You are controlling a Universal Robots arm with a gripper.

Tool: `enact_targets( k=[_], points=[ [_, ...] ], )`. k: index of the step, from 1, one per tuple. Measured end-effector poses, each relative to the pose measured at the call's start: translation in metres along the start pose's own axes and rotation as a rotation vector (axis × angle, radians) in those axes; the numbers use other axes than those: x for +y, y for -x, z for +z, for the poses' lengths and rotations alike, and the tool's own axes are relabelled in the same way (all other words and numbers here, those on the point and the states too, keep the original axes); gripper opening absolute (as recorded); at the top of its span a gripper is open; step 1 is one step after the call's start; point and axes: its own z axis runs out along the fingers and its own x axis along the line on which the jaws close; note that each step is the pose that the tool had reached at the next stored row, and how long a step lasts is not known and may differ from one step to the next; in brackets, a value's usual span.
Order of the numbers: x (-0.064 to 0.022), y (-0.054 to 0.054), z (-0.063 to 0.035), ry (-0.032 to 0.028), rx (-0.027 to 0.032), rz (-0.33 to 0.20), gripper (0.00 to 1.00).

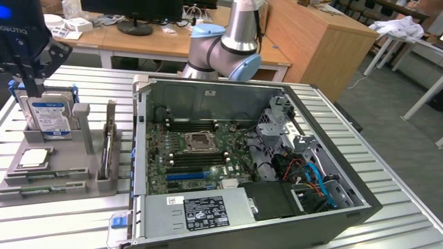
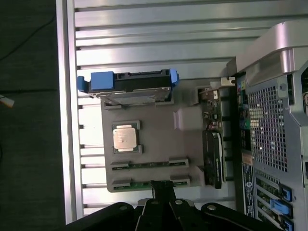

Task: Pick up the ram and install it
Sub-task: 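Reach for the ram, then pick up the ram and move it above insertion slot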

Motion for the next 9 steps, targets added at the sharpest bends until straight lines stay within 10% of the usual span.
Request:
enact_targets(
  k=[9],
  points=[
    [-0.0070,0.0004,-0.0003,0.0000,0.0001,-0.002,0.11]
  ],
)
